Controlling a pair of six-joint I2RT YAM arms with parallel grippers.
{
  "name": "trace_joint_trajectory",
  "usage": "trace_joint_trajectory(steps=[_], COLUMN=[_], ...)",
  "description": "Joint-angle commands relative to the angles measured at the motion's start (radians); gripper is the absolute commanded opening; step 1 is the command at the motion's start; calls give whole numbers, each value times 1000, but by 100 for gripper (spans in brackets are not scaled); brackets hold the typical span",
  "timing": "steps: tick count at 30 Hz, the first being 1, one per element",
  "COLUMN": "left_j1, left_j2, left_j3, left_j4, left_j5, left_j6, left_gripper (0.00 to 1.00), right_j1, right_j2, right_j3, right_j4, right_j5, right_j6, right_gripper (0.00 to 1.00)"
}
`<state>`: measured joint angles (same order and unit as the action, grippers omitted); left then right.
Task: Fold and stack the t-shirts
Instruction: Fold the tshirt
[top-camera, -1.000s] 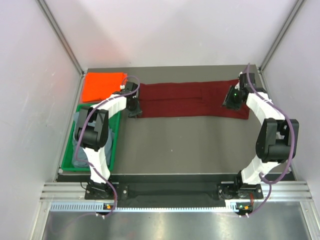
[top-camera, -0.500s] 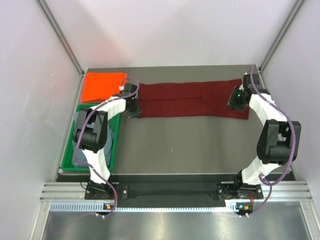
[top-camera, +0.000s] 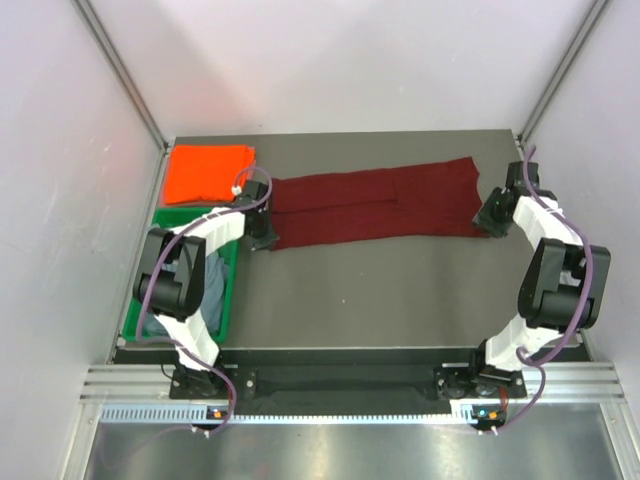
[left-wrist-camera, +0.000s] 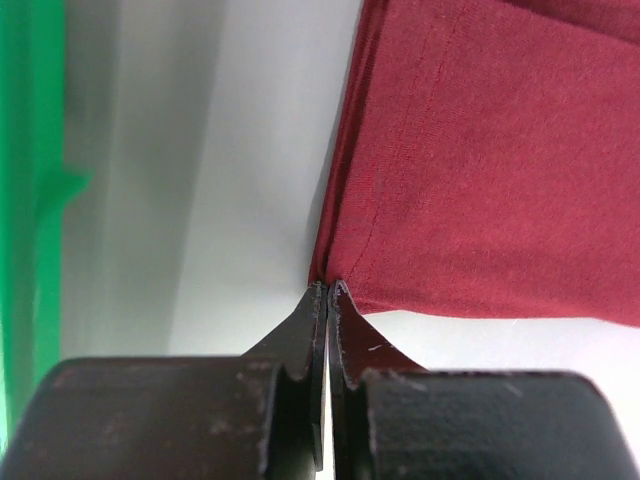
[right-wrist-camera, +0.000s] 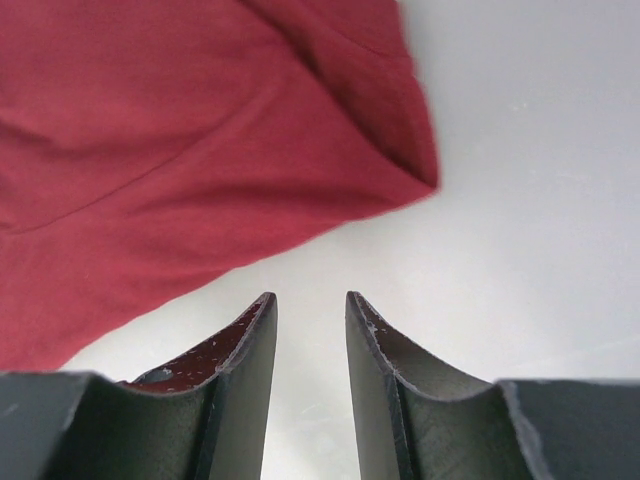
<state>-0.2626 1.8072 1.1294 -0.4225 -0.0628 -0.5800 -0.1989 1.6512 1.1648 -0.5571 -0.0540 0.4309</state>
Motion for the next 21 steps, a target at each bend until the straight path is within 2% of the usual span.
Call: trace_joint_trajectory(steps=[1,9,10,12,16,19,21], left_j1=[-12,-15,-15,-15,-15,-13,-15], left_j2=[-68,-185,-203,-241,-273,-269,-259], left_j3=[-89,-175,-177,-163,-45,53,90], left_j4=[-124,-167,-174,-206,-274,-312,-312], left_j5=[-20,-66,-71,-63,-68,-69,-30], left_j6=[-7,-7,-9,-3,19,26,29], left_gripper=[0,2,10,17,37,41,43], right_j1=[-23,-42,-42,-37,-30,-8,19], right_j2=[-50,-60,-68,-85,-97,-96,-64], right_j3=[-17,18,16,15,-45,-59,-10], right_j4=[2,-26,-24,-30,11,46,7], right_j5=[28,-55,-55,-41,-66,-29,31], right_j6=[40,161,189,230,418,521,590], right_gripper=[34,36,37,43,54,56,58])
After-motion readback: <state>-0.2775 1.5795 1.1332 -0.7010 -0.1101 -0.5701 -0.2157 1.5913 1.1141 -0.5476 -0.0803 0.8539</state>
